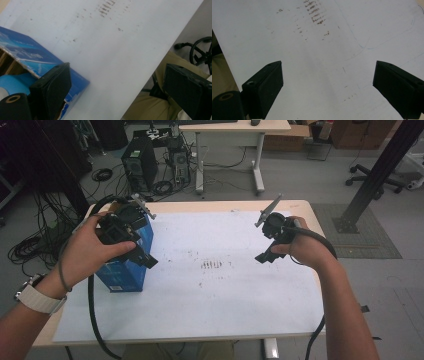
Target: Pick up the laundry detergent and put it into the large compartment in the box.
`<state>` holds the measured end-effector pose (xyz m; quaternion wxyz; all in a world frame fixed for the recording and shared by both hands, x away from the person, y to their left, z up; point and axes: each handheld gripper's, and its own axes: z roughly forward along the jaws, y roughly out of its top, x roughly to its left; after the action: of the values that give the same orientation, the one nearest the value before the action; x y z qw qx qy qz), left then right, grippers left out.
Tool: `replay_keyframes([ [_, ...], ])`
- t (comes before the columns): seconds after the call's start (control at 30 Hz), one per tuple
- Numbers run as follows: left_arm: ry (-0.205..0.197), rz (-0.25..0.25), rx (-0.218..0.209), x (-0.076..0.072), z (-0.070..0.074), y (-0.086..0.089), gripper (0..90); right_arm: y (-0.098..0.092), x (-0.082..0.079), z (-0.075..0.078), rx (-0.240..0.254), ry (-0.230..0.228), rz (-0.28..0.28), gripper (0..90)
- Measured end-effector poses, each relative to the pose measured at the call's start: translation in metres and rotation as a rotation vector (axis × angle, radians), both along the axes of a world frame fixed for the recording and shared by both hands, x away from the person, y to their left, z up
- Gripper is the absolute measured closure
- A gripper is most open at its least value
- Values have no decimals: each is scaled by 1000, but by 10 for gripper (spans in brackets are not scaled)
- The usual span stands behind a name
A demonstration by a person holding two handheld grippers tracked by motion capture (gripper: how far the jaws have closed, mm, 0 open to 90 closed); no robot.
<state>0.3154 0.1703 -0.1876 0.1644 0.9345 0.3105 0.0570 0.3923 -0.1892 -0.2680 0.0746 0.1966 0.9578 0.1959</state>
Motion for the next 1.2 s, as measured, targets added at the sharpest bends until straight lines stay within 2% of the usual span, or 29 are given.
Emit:
replay_keyframes([
  [0.33,-8,-59,5,-8,-15,-5,89,5,-1,1,-3,-3,8,92],
  [0.57,-9,-95,27,-12,-23,-13,89,2,0,0,-3,-2,4,92],
  [1.2,-14,-97,21,-12,-29,-17,90,-1,1,-3,1,-1,4,92],
])
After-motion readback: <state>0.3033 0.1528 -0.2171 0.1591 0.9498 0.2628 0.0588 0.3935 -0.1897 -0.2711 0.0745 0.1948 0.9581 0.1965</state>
